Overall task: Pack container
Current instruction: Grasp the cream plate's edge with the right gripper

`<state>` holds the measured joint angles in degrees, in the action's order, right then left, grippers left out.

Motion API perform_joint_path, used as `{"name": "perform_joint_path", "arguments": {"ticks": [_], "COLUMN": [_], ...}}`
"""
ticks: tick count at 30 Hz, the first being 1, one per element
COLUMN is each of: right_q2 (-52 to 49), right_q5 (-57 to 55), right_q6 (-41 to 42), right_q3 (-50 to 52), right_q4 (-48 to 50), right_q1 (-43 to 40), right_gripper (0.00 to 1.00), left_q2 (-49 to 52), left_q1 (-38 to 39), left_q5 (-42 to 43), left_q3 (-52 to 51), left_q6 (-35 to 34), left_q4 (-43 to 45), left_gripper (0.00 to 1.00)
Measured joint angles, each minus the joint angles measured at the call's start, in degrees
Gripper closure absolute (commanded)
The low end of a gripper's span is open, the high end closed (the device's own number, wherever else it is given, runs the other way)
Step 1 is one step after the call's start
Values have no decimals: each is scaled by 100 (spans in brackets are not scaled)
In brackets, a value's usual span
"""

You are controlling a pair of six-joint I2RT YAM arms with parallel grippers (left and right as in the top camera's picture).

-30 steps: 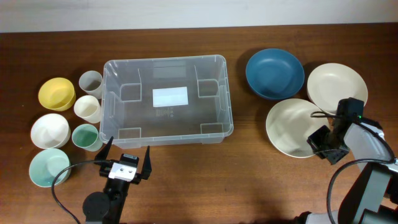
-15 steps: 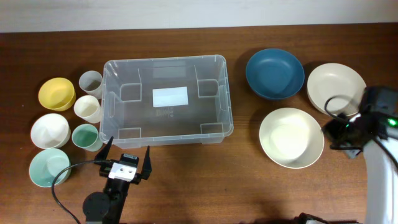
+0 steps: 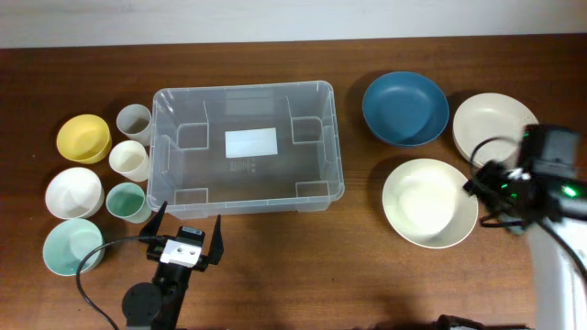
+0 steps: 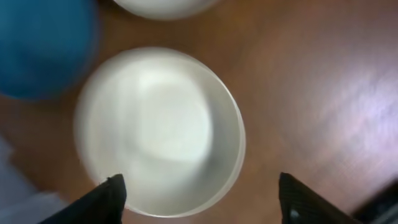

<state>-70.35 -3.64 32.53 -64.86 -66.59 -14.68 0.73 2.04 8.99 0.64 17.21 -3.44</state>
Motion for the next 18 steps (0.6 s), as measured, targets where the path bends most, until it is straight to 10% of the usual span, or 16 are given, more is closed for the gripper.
{"name": "perform_joint_path", "arguments": {"ticks": [18], "right_q2": [-1753], "right_q5": [15], "right_q6": [221], "right_q3": [1569], "right_q4": [1578], "right_q1": [0], "right_gripper": [16], "left_q2": [0], "left_q1": [0], "left_q5": [0], "left_q3": [0], "left_q6": [0], "left_q4": [0], "left_gripper": [0]}}
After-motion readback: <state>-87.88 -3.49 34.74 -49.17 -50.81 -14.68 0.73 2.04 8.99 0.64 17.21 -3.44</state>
